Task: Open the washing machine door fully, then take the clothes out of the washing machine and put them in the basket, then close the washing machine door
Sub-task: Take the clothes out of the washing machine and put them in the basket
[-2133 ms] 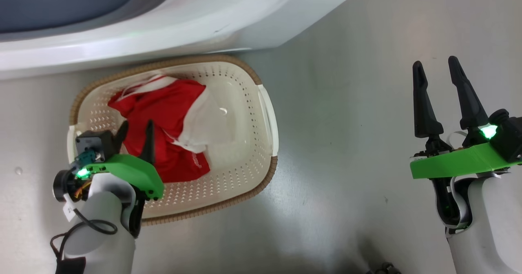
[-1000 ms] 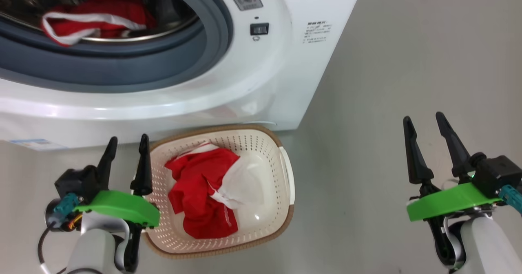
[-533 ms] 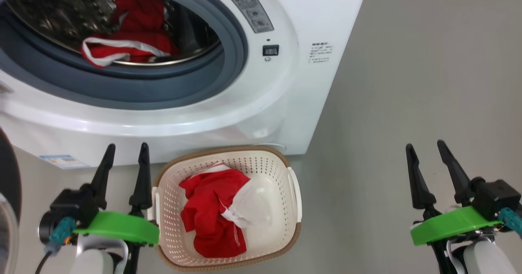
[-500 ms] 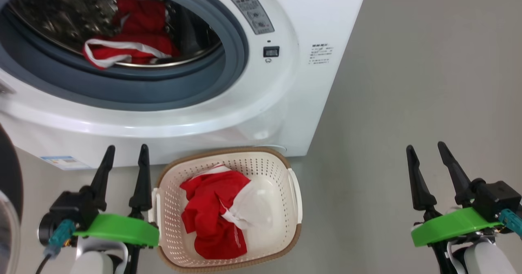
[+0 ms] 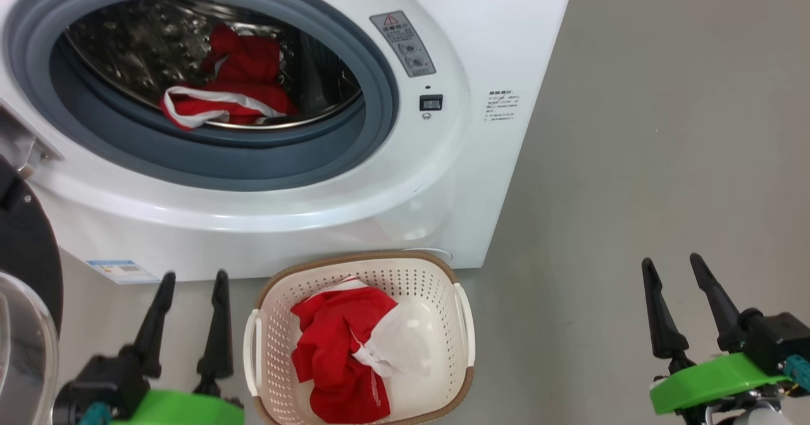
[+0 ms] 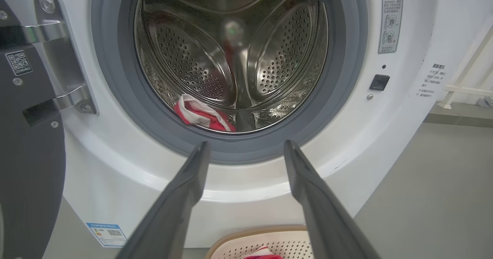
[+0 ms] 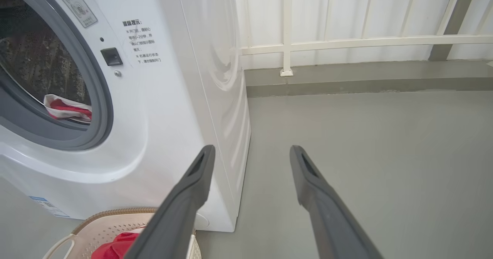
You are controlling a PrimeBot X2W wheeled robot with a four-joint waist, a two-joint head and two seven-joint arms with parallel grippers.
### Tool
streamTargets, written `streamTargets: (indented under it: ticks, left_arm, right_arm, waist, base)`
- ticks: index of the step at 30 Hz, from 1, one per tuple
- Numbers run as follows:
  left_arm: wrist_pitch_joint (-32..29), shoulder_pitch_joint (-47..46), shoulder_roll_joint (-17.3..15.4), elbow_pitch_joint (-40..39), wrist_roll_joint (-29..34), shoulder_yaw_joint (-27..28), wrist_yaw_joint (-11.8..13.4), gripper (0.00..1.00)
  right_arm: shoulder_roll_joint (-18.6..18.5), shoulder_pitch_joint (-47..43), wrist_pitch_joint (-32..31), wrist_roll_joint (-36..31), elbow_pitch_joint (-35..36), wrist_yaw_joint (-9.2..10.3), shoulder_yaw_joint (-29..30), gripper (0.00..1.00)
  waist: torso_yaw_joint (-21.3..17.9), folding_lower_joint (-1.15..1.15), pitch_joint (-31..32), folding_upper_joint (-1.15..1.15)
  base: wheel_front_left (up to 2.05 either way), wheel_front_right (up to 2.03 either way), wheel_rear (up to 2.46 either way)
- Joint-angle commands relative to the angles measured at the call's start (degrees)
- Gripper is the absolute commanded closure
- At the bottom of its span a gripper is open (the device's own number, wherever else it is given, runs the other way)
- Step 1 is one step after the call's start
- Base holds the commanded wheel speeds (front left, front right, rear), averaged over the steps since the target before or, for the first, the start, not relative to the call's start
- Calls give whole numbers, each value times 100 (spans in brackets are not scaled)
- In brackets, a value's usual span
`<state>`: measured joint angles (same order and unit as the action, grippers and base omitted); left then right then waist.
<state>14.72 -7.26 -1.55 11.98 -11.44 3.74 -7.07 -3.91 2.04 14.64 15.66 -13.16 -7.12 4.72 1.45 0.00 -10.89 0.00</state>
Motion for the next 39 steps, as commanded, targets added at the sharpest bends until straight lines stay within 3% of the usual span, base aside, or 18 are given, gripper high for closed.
streamTargets:
  ticks: [1,11,24,32,39]
  left_arm:
    - [28,133,-133,-234,32,199,49,0]
    - [28,536,-132,-537,-132,98,283,0]
    - [28,395,-132,-502,-87,96,272,0]
    - [28,-518,-161,309,455,6,339,0]
    - [28,-1792,-481,1272,918,-132,431,0]
  right_arm:
    - [-98,-61,36,34,153,-36,-99,0]
    - [-110,-211,36,38,197,-36,2,0]
    - [-40,-107,36,38,191,-36,-49,0]
    - [30,154,36,44,242,-36,-115,0]
    - [67,457,36,53,288,-36,-152,0]
  waist:
    - [-12,0,41,0]
    - [-1,0,76,0]
    - [-53,0,-13,0]
    - [-76,0,-458,0]
    - [-164,0,-978,0]
  base:
    - [0,0,0]
    - [0,0,0]
    - [0,0,0]
    - [0,0,0]
    - [0,0,0]
